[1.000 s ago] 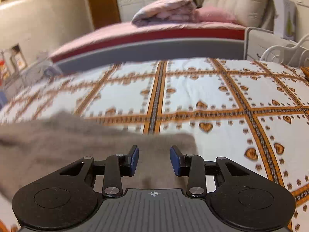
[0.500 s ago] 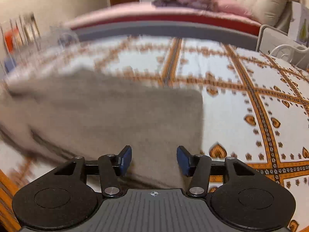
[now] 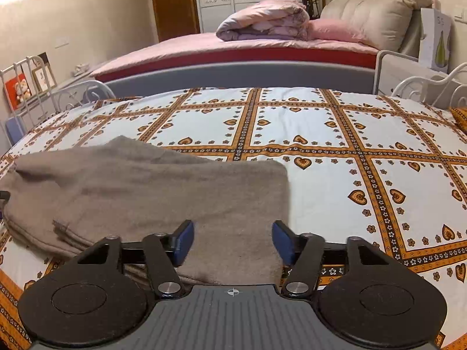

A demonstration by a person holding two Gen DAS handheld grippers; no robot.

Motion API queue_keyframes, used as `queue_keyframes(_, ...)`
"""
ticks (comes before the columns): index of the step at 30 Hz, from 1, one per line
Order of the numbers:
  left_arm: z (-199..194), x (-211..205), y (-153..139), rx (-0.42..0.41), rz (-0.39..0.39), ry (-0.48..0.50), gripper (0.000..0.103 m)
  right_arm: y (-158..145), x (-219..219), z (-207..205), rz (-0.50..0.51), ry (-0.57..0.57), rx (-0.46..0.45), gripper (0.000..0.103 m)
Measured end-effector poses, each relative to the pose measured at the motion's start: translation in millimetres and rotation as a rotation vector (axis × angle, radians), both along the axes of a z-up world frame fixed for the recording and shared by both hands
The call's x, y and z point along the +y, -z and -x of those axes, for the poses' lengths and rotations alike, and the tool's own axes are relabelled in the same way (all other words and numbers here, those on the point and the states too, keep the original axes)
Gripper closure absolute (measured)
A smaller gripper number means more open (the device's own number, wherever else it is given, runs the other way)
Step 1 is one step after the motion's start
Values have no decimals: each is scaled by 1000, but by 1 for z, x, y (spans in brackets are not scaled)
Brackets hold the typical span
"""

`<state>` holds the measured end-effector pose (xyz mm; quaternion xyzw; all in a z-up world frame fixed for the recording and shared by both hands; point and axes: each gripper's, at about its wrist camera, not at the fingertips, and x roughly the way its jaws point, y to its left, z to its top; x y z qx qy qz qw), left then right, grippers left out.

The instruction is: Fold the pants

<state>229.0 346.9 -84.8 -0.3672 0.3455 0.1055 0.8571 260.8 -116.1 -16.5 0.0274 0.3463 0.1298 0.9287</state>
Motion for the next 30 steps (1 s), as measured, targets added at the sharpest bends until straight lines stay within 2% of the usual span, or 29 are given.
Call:
queue_keyframes(2, 4, 7, 5, -43, 52, -27, 57, 0, 1, 1, 3, -4, -8, 40)
queue_keyframes(4, 7, 12, 12, -82, 73, -26, 61, 0, 4, 2, 19, -14, -26, 40)
queue_keyframes(8, 9, 15, 24, -179, 61, 2, 58, 1, 9, 2, 30, -33, -47, 40)
queue_keyframes(11, 8, 17, 28, -228, 76, -10, 57, 6, 8, -5, 49, -34, -27, 40)
queue_keyframes(13, 0, 14, 25, -221, 30, 2, 55, 6, 3, -11, 49, -28, -14, 40)
queue_keyframes(15, -8, 9, 21, -201, -27, 17, 61, 0, -7, -19, 39, -14, -4, 40)
queue_keyframes(17, -6, 4, 14, -204, -74, 31, 78, -11, -19, -24, 66, -1, -20, 40)
queue_keyframes(22, 4, -27, -29, -246, -230, 56, 81, -31, -61, -27, 104, 51, -50, 39)
queue_keyframes(25, 2, -65, -61, -274, -369, 115, 81, -26, -98, -25, 35, 161, -30, 39)
queue_keyframes(30, -23, -160, -89, -344, -375, 261, 81, -12, -143, -24, -175, 302, 78, 39)
